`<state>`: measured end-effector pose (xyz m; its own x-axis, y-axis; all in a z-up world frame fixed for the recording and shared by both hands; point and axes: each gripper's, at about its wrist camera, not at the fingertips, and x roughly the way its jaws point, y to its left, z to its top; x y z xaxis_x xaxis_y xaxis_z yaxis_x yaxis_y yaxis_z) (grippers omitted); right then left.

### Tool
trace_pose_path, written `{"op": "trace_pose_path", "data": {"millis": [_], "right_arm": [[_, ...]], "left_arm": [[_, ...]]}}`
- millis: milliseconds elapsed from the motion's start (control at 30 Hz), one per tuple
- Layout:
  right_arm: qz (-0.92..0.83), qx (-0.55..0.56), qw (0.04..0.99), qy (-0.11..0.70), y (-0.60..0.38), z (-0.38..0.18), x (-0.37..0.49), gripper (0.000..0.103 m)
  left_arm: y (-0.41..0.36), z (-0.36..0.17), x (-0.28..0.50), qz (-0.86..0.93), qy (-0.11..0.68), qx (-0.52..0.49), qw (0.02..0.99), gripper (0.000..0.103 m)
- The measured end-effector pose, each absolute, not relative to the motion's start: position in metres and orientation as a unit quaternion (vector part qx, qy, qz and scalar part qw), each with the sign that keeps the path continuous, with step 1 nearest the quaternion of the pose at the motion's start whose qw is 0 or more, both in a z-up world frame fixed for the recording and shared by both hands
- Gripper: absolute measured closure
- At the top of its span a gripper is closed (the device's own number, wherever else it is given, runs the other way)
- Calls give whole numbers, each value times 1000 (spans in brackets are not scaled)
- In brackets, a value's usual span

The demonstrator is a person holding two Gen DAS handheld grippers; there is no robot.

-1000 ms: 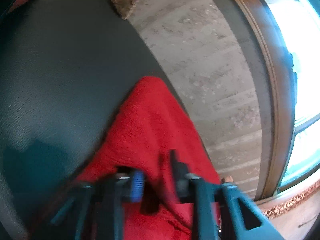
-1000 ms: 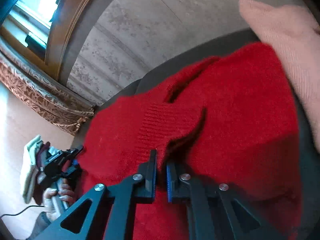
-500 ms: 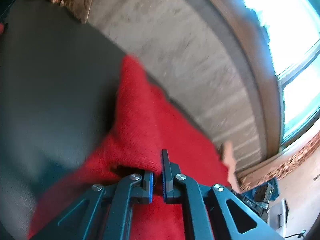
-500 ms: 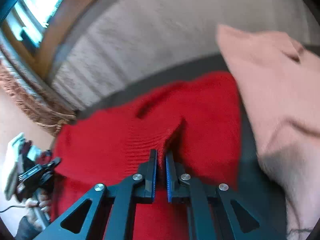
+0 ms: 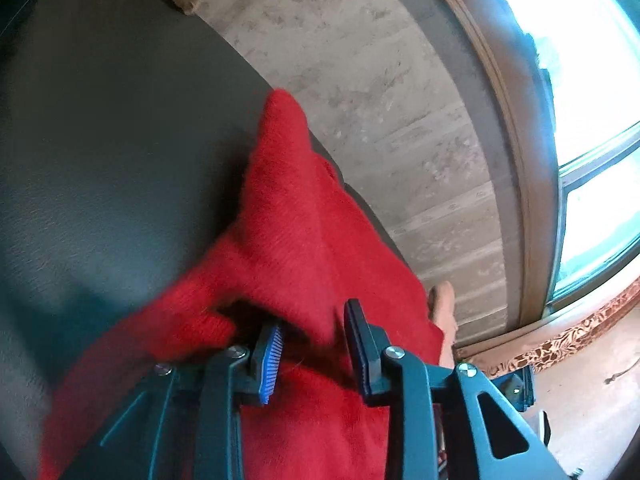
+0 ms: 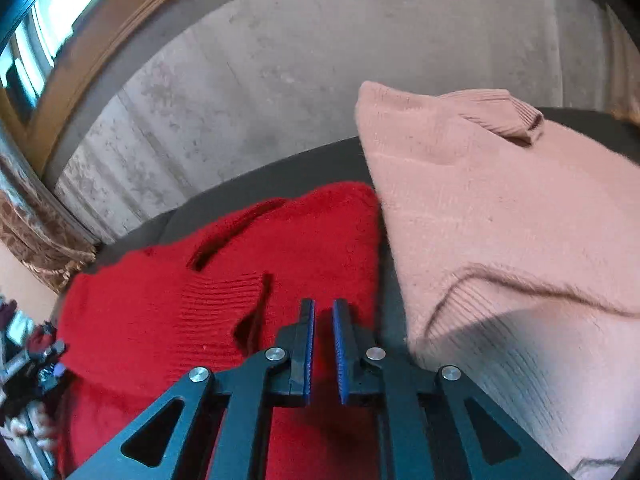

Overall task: Fold clothes
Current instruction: 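Release the sleeve with the right gripper and press the fold with the left gripper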

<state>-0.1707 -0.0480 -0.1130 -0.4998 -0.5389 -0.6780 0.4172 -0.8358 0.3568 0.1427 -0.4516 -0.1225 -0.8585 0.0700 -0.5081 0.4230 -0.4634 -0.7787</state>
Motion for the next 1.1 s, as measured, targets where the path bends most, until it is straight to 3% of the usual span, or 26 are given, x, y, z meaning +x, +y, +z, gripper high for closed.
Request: {"op": "trace_pose_path", "data": {"millis": [33, 100, 133, 167, 233, 333, 400, 433, 467, 500, 533, 667, 733, 833, 933, 1100], "right_arm": [[-860, 414, 288, -80, -47, -111, -169, 90], [-837, 424, 332, -98, -56, -110, -166, 75], [-830, 427, 346, -99, -61, -110, -165, 55], [-829, 424, 354, -85, -68, -109, -162, 45], [-821, 425, 375, -65, -84, -108, -163, 45], [-812, 445, 376, -33, -109, -116, -174, 36], [-811, 460, 362, -7, -123, -125, -184, 36], [-813, 458, 358, 2, -127, -126, -185, 42], [-816, 457, 355, 12, -131, -127, -186, 65], [-815, 454, 358, 20, -134, -126, -186, 83], [-814, 449, 368, 25, -136, -121, -184, 93], [-841, 392, 364, 81, -137, -97, -164, 93], [-846, 399, 341, 93, -136, -108, -169, 92], [-847, 423, 308, 95, -131, -130, -178, 78], [-864, 401, 290, 88, -125, -121, -173, 42], [-881, 333, 325, 89, -138, -81, -147, 36]], "left_arm": [[-452, -120, 150, -822, 503, 241, 114, 74], [-455, -121, 160, -818, 511, 238, 118, 73], [-456, -121, 161, -815, 518, 235, 113, 73], [-457, -121, 159, -813, 522, 234, 109, 73], [-454, -118, 152, -814, 517, 241, 109, 73], [-451, -117, 134, -816, 499, 264, 124, 71], [-453, -119, 127, -814, 496, 269, 138, 71], [-455, -121, 125, -812, 498, 267, 142, 71], [-457, -125, 123, -809, 500, 272, 150, 71], [-458, -127, 123, -805, 503, 274, 156, 78], [-459, -129, 124, -802, 507, 272, 159, 79], [-449, -110, 139, -838, 448, 244, 192, 80], [-448, -107, 140, -844, 439, 237, 198, 78], [-448, -101, 132, -848, 431, 237, 198, 76], [-448, -94, 124, -852, 423, 236, 198, 74], [-449, -83, 110, -859, 411, 235, 198, 73]]}}
